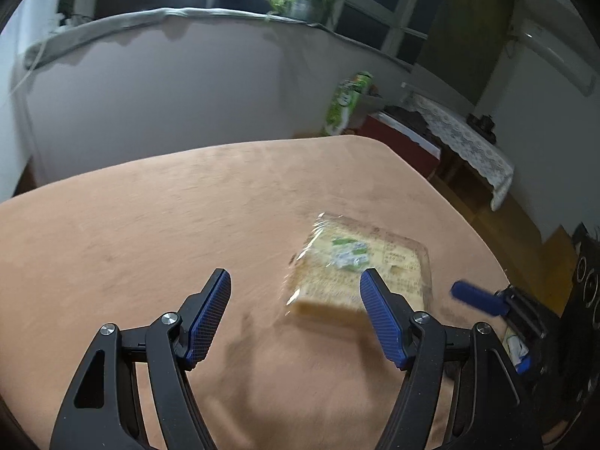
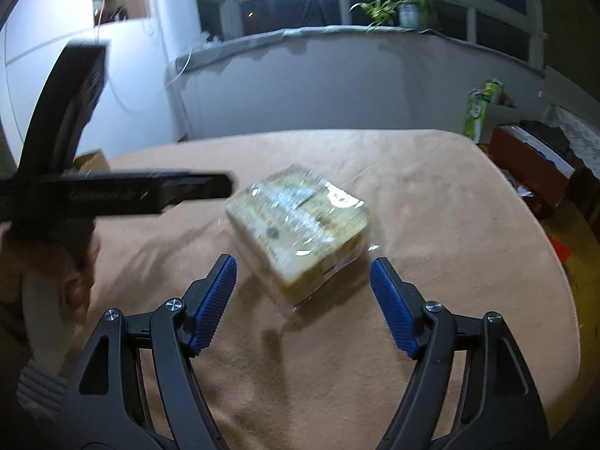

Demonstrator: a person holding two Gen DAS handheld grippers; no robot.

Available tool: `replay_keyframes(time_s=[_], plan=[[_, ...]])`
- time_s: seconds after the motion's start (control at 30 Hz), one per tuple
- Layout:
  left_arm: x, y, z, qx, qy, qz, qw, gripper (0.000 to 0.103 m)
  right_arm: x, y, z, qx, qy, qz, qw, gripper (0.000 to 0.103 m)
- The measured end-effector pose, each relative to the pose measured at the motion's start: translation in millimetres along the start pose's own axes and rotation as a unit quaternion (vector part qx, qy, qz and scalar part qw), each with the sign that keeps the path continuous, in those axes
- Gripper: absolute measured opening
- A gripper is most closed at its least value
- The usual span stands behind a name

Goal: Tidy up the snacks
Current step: 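Grasp the wrapped sponge cake with the right tool, then carry the sponge cake with the right tool over the box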

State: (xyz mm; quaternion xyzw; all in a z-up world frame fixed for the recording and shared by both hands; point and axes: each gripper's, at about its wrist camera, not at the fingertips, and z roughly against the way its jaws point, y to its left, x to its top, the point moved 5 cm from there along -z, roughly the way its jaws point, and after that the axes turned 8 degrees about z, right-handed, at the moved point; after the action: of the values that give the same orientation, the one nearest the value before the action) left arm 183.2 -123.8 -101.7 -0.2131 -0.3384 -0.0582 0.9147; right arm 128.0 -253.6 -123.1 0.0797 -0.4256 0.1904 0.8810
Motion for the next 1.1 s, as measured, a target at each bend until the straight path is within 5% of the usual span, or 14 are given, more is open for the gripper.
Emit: replay_keyframes(time_s=[0.23,0.3,0.33,0.57,1.1], plan=[[-3,-8,-30,-0.034,0.042,0.0,0.9985,0.071,-7,-8,-25,-0.001,0.025,-0.01,1.0,0.077],[-6,-10,-31,-0.047,0.045,0.002,0.9979,0.071,-7,-7,-27,0.007,0.021,-0.008,1.0,0.067],[-6,-10,-31,-0.047,0.044,0.001,0.9979,0.07,-7,-5,-28,0.017,0.019,-0.006,1.0,0.054],[-9,-13,-24,-0.04,0.036,-0.005,0.9985,0.061,-6,-3,-25,0.007,0.012,-0.003,1.0,0.045],[4,-9,32,-0.04,-0.026,0.011,0.9988,0.061,35,31,20,0.003,-0.051,0.038,0.998,0.045]])
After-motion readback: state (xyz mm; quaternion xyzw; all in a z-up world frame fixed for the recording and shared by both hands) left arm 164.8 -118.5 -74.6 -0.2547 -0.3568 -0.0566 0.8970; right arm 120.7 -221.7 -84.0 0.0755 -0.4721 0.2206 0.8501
